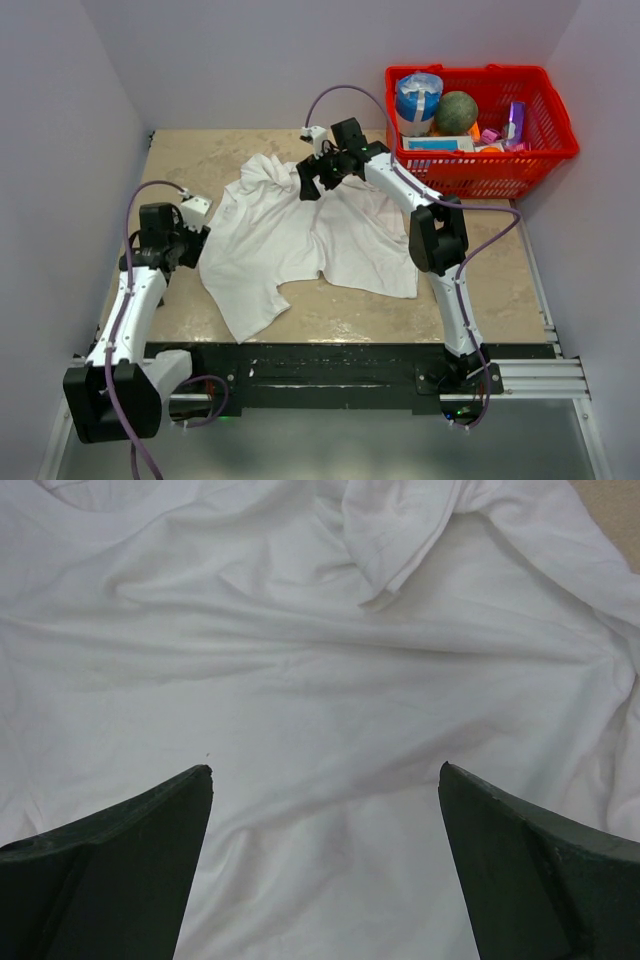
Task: Remove the brooch from the garment
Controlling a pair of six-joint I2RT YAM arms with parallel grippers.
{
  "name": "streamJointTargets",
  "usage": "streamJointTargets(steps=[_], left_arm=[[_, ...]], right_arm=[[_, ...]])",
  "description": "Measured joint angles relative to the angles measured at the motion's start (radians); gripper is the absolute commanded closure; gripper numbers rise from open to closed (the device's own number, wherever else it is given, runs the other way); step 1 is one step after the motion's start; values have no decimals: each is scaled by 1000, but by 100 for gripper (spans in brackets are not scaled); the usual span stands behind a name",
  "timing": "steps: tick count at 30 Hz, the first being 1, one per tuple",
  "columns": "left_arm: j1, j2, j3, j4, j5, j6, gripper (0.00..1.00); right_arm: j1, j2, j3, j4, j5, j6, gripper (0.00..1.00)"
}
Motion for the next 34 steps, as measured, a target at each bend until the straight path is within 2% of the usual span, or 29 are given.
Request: streamJointTargets(steps=[5, 7, 8, 13, 17, 23, 30, 34], left_arm=[[-7, -17, 137, -11, 213, -63, 29], [-9, 40, 220, 8, 278, -113, 2], [-11, 82, 268, 11, 302, -137, 1], [-21, 338, 525, 64, 361, -254, 1], [-22, 484, 679, 102, 360, -293, 1], [-22, 611, 842, 196, 339, -318, 1], [-22, 789, 1070, 230, 301, -362, 1], [-22, 859, 1131, 236, 300, -364, 1]], right_arm=[[0, 0, 16, 0, 30, 48, 1], [0, 0, 38, -1, 73, 74, 1], [0, 0, 54, 0, 97, 87, 1], [0, -20, 142, -6, 239, 122, 1], [0, -68, 175, -11, 342, 122, 1], [0, -166, 154, 24, 459, 127, 1], [0, -169, 204, 79, 554, 131, 1], [-1, -168, 240, 118, 576, 111, 1]])
